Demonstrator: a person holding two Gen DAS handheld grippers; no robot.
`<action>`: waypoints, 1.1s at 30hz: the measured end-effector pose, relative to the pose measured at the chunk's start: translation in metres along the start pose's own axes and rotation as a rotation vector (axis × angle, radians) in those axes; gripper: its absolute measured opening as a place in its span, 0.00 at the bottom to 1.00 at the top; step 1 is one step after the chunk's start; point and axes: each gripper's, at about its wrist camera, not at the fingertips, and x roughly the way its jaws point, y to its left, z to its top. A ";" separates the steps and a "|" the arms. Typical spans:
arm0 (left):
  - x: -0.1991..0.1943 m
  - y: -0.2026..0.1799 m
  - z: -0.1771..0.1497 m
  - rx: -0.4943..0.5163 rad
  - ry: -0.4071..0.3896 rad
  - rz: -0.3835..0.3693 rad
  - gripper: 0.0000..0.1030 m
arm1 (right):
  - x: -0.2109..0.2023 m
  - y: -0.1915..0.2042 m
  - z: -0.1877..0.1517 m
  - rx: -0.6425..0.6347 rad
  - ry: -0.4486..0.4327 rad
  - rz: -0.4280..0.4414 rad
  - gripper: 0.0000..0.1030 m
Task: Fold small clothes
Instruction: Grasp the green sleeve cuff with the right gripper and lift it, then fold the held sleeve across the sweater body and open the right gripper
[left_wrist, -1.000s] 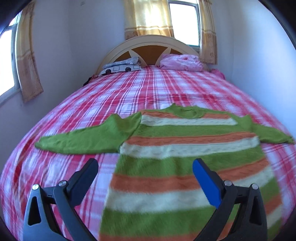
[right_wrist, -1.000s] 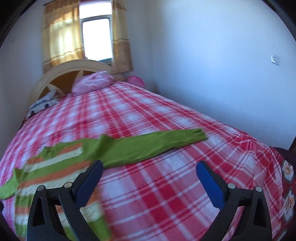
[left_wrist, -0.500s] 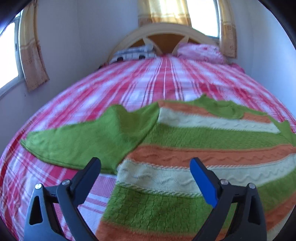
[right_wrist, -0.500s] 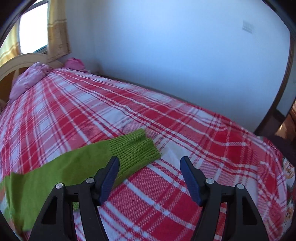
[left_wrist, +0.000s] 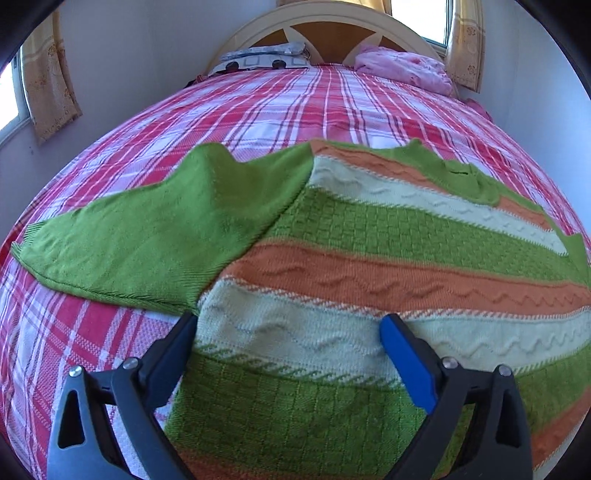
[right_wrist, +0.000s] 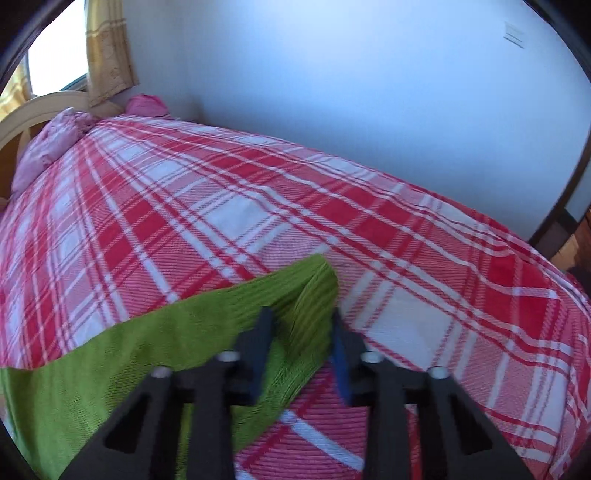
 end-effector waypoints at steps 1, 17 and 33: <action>0.000 0.000 0.000 -0.001 0.001 -0.003 0.98 | 0.000 0.002 0.001 -0.004 -0.001 0.007 0.11; -0.005 0.017 0.000 -0.094 -0.039 -0.133 0.99 | -0.176 0.074 0.008 -0.194 -0.251 0.270 0.08; -0.012 0.047 -0.004 -0.272 -0.115 -0.202 0.99 | -0.266 0.370 -0.181 -0.598 -0.046 0.797 0.08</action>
